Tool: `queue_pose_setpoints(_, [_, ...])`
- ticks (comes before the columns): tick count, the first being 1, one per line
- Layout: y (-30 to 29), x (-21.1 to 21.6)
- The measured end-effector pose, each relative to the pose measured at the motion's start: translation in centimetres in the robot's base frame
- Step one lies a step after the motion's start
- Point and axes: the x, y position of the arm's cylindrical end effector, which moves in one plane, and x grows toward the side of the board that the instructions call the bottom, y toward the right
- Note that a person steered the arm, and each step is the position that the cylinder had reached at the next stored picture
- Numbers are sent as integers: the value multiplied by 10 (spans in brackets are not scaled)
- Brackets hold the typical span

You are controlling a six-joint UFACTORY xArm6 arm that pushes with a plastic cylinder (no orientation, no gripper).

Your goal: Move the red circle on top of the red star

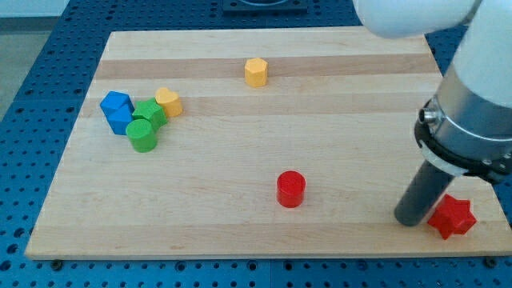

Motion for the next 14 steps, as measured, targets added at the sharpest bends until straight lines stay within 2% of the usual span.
queue_pose_setpoints(2, [-78,-103])
queue_pose_setpoints(3, [-127,-86])
queue_pose_setpoints(6, [-183,-65])
queue_pose_setpoints(7, [-183,-31])
queue_pose_setpoints(8, [-154,-30])
queue_pose_setpoints(10, [-24,-34])
queue_pose_setpoints(12, [-26,-30])
queue_pose_setpoints(13, [-7,-11])
queue_pose_setpoints(14, [-18,-18])
